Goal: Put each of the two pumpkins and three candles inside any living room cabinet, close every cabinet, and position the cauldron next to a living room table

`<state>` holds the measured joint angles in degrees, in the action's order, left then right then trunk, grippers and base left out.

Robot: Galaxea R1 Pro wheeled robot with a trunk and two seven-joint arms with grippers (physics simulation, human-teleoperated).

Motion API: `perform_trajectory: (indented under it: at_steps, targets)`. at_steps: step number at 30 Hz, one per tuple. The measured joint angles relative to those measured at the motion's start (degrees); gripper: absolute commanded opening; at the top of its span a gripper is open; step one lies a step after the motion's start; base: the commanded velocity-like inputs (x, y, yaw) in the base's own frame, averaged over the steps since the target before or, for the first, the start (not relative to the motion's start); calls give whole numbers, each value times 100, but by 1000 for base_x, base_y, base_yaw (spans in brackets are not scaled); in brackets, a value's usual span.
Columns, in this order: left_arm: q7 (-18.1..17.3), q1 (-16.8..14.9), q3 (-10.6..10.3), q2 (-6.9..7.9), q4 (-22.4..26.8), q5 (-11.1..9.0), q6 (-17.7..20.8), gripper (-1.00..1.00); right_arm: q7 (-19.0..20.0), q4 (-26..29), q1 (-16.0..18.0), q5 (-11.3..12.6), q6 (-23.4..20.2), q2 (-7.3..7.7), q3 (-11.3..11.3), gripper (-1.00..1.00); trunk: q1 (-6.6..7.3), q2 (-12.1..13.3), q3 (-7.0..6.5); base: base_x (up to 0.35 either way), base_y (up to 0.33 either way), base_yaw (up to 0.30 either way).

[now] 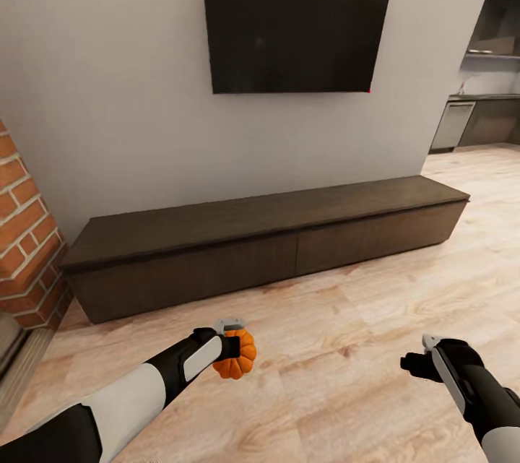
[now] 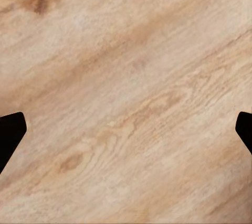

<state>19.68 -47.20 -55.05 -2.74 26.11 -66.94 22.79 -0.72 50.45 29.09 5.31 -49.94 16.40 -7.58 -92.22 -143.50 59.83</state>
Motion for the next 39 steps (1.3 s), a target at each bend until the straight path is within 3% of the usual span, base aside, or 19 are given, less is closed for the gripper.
perform_trajectory:
  at_steps: [26,34,39]
  targets:
    - [2,0,0,0,0,3,5,-100,0,2,0,-1,4,9,-10,100,1,0,0,98,-52,233]
    - [6,0,0,-1,-1,3,6,-100,-1,3,-1,1,2,4,-34,100,1,0,0,218,-194,50]
    - [7,2,-1,-1,-1,0,6,-100,-1,-4,-1,1,224,-4,-33,100,1,0,0,233,-200,3]
